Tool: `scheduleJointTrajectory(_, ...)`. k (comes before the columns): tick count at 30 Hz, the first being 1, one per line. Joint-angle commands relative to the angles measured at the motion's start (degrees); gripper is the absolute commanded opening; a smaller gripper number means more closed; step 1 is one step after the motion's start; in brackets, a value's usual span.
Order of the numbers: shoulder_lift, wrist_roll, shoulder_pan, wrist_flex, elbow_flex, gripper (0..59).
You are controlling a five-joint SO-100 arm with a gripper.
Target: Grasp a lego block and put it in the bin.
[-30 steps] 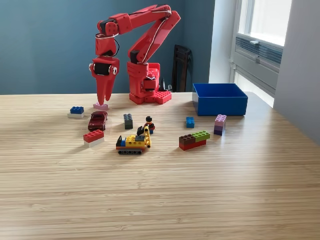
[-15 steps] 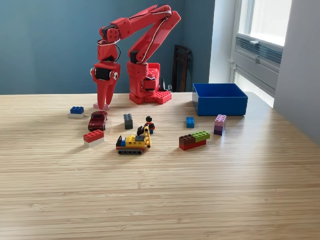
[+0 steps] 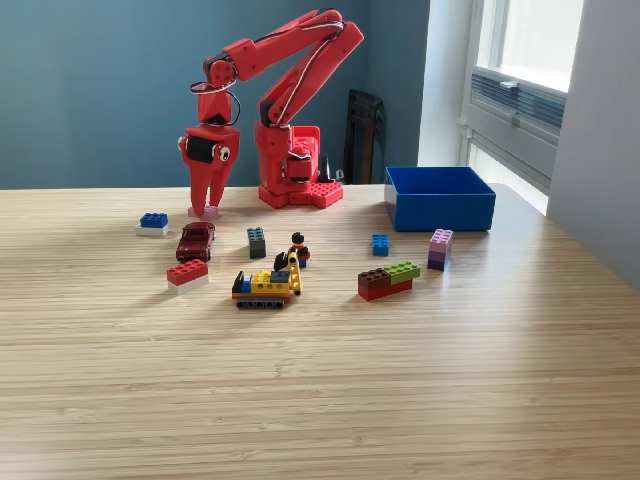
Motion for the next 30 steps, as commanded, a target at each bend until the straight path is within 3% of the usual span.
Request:
scheduleJointTrajectory(1, 0.2, 1.5, 0.3, -0.6, -1.4, 14.6)
scheduleJointTrajectory(8, -0.2, 4.5, -0.4, -1.0, -2.6, 12.5)
scheduleJointTrajectory(16, -12.4, 12.6, -2.1, -2.8, -9.8, 0.1)
scheduleJointTrajectory(26, -26.4, 19.0, -4.3, -2.0, -15.5, 0.1)
scheduleJointTrajectory(30, -28.1, 21.4, -7.5, 5.7, -19.5, 0.0)
